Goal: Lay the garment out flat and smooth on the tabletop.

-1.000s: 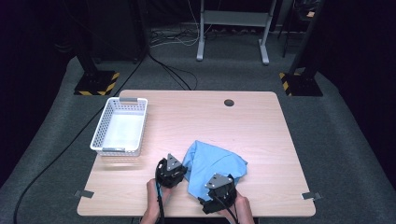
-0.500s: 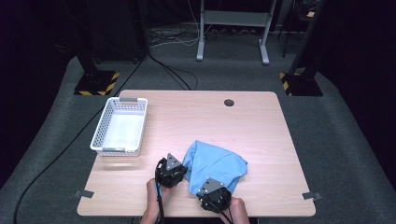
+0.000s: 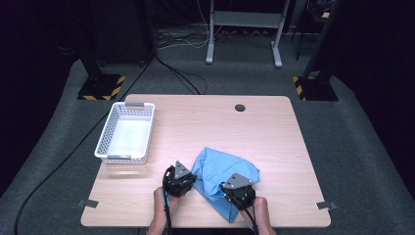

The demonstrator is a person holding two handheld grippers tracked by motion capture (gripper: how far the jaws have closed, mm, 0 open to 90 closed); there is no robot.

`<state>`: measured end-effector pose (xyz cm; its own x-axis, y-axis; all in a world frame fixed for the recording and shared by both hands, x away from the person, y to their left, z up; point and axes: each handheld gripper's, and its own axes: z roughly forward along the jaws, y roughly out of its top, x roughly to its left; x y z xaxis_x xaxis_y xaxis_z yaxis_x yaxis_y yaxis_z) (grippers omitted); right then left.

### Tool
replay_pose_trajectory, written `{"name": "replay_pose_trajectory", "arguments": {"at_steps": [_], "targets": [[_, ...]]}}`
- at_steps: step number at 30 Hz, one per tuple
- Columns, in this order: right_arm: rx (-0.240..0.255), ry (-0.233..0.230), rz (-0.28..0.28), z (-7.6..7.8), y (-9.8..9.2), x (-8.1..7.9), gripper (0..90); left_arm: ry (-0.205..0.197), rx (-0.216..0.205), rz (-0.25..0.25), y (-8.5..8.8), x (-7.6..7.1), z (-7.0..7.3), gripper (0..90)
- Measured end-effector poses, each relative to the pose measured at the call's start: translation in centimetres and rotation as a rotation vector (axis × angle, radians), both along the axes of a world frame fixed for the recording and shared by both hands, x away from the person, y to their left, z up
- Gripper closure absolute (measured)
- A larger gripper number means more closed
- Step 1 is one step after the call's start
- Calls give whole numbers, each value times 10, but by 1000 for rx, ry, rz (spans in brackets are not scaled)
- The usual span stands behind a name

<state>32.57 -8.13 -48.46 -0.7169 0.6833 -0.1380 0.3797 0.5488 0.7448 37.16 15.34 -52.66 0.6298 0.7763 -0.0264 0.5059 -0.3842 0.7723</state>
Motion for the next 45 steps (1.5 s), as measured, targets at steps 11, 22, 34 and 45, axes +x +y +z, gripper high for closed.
{"name": "replay_pose_trajectory", "arguments": {"at_steps": [11,22,34,45], "targets": [[24,-18,-89,9,-29,39,860,-1,-1,-7,0,0,0,764],[16,-23,-188,16,-61,88,860,2,-4,-11,1,1,0,764],[-9,9,-285,6,-92,136,860,2,-2,-13,1,1,0,763],[-3,34,-420,-4,-122,170,682,3,-5,-12,1,1,0,763]]}}
